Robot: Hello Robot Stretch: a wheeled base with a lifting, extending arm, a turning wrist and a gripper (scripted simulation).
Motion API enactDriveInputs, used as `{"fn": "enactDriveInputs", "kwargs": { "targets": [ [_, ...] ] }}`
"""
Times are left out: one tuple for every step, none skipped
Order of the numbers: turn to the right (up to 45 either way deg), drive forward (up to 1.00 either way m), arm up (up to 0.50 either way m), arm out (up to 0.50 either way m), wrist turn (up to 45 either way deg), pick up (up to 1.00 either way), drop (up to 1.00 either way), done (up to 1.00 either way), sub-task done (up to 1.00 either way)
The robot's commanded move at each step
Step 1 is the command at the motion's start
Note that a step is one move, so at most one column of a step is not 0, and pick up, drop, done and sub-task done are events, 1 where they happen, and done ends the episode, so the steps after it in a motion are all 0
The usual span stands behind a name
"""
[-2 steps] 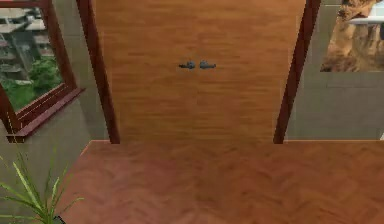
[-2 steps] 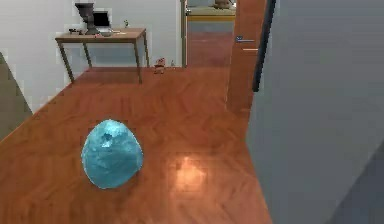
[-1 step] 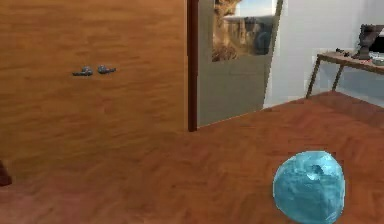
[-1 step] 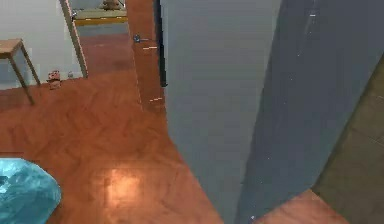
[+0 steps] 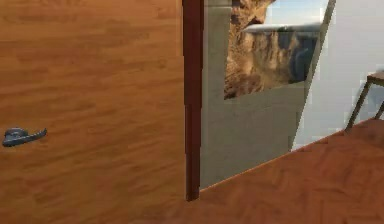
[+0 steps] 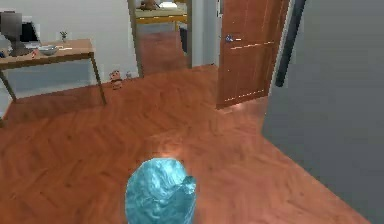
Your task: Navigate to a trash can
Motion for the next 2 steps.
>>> {"fn": "enactDriveInputs", "kwargs": {
  "targets": [
    [36.0,0.0,0.0,0.0,0.0,0.0,0.0,0.0,0.0],
    [0.0,0.05,0.0,0.0,0.0,0.0,0.0,0.0,0.0]
  ]
}}
